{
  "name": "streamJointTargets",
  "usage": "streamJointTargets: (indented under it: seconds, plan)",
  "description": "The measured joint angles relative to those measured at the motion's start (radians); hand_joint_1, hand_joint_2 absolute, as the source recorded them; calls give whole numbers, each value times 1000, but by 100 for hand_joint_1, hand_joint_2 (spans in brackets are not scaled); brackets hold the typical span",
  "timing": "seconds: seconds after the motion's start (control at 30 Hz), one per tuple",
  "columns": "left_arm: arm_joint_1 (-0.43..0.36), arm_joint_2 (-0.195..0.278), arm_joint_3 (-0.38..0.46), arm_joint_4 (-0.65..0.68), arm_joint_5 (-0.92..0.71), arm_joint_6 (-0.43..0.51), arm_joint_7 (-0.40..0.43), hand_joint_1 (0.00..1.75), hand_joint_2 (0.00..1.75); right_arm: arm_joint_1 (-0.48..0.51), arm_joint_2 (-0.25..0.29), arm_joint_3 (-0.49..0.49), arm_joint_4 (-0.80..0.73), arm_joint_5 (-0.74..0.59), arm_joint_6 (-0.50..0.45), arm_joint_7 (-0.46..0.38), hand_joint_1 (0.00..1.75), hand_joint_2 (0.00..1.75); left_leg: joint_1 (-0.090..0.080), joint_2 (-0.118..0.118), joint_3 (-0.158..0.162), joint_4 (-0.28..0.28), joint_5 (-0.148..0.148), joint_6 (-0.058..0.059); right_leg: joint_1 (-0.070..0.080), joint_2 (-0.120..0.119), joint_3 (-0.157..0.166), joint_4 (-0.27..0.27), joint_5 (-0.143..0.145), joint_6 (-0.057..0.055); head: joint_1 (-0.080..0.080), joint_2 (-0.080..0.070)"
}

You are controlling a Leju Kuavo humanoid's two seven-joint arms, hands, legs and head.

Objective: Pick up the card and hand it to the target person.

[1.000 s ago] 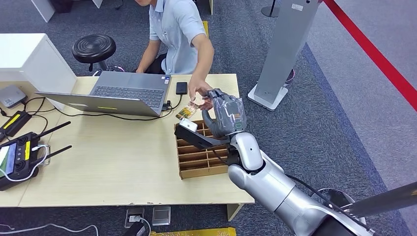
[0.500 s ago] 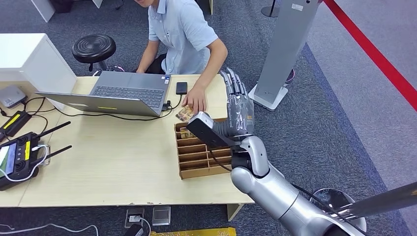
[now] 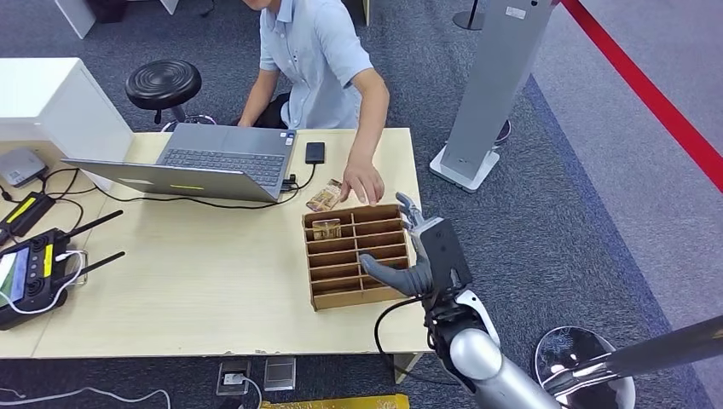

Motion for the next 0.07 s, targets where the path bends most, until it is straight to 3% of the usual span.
streamJointTargets:
  seconds: [0.07]
  plan:
    - [0,1,0,0,1,0,0,0,0,29,-13,-7,-13,-22,14,2,0,175,0,0,0,0,0,0,0,0,0,0,0,0,-1,0]
